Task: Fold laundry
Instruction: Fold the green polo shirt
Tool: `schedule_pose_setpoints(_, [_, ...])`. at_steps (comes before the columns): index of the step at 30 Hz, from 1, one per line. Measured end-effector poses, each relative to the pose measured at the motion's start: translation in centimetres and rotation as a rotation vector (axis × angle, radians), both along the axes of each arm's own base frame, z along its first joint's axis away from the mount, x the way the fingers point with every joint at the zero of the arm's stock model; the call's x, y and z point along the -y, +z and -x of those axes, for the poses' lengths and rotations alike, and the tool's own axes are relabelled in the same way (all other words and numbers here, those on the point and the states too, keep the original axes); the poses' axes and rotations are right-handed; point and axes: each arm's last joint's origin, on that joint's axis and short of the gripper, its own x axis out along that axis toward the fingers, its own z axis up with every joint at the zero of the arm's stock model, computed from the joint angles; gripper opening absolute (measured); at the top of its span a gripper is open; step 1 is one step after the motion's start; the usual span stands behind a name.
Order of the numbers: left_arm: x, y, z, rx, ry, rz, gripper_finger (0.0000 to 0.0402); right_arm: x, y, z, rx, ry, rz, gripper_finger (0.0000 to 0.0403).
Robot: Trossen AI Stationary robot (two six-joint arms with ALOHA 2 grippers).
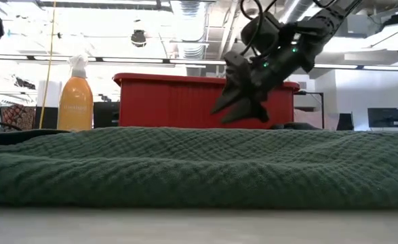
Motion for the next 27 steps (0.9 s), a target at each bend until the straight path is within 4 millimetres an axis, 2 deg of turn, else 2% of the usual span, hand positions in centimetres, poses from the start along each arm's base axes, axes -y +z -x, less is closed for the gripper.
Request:
schedule_pose_setpoints(4, [-0.1,0.0,0.0,0.028,0.003,-0.025,0.0205,0.2,-0.4,-0.5,0.033,0.006,0.021,0.0246])
schedule_pose_setpoints(8, [-0.1,-0.1,0.0,0.066,-0.027,-0.072,0.0235,0.5,-0.3,-0.7,0.051,-0.013,0.073,0.025])
schedule_pose_setpoints(13, [-0.5,-0.8,0.3,0.062,-0.092,-0.177,0.0248,0.9,0.5,-1.2,0.065,-0.069,0.132,0.025])
schedule_pose_setpoints(16, [-0.8,-1.2,0.5,0.069,-0.134,-0.243,0.0248,1.2,0.7,-2.9,0.066,-0.063,0.126,0.025])
schedule_pose_setpoints(22, [-1.3,-1.3,0.0,0.081,-0.122,-0.279,0.0248,1.2,-1.7,-6.3,-0.234,-0.036,0.068,0.0249])
schedule_pose_setpoints(27, [-1.5,-1.3,-0.2,0.085,-0.148,-0.279,0.0249,1.2,-2.1,-8.9,-0.263,0.006,0.044,0.0249])
